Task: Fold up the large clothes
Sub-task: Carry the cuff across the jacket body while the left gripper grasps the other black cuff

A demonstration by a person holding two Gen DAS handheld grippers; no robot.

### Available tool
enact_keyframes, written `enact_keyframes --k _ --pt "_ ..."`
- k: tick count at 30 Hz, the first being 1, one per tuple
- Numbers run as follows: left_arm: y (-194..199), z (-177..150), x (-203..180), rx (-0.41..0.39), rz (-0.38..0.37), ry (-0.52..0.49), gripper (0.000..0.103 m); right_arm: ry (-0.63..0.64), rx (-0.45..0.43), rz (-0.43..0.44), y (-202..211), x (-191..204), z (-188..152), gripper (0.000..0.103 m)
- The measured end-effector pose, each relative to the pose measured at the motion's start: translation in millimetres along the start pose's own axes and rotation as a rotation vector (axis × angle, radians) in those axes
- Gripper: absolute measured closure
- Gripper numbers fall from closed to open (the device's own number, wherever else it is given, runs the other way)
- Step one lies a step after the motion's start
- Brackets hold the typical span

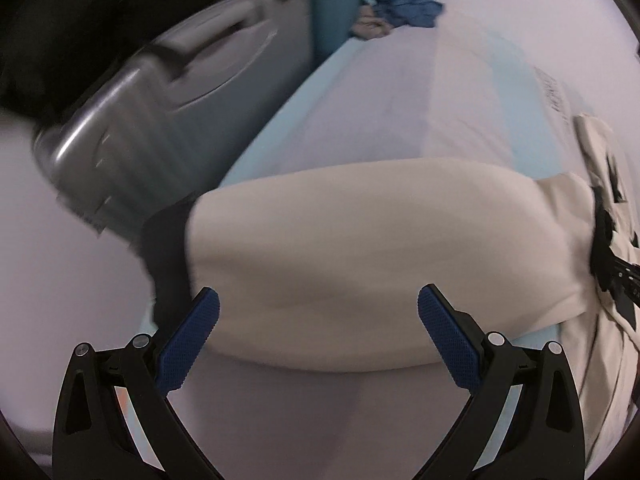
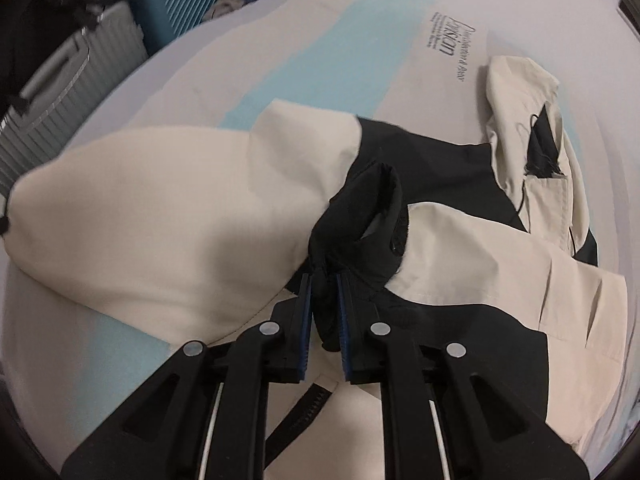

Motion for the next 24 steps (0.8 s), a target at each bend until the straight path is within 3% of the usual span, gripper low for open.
enact_keyframes --k 3,7,10,11,16,24 --pt "-0.7 -6.4 26.6 0.003 0.007 0.043 0.006 0.040 0.000 -0.033 -3.8 11.8 -2.9 0.090" --pt "1.9 -14.4 57.7 0.002 0.021 0.090 0.006 0.057 0.003 -0.037 -4.3 27.4 -3.9 0.079" --pt "6.5 -22.3 78.7 0.007 0.004 0.143 0.006 0.067 0.000 -0.016 -0.9 38.9 -4.2 0.042" --pt "8.5 -24.3 84.1 0.004 -0.003 0.154 0.006 0.068 -0.013 -0.016 3.7 43.2 -4.9 0.035" --pt "4.0 -35.8 114.7 0.026 -0.054 0.226 0.006 0.046 -0.033 0.017 19.5 43.9 -10.2 0.030" --pt "-30.2 -30.5 117.6 0.059 -0.152 0.237 0.006 -0.054 -0.016 0.040 28.8 9.2 -13.5 0.030"
Point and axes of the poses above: each gripper's, at about its wrist camera, not at the fingertips, and y roughly against the way its jaws point, x to its left, z to its top, the point moved 6 cm from there along -y, roughly the way its jaws point, and after that the axes turned 7 degrees about -z, right-handed, at the moved point
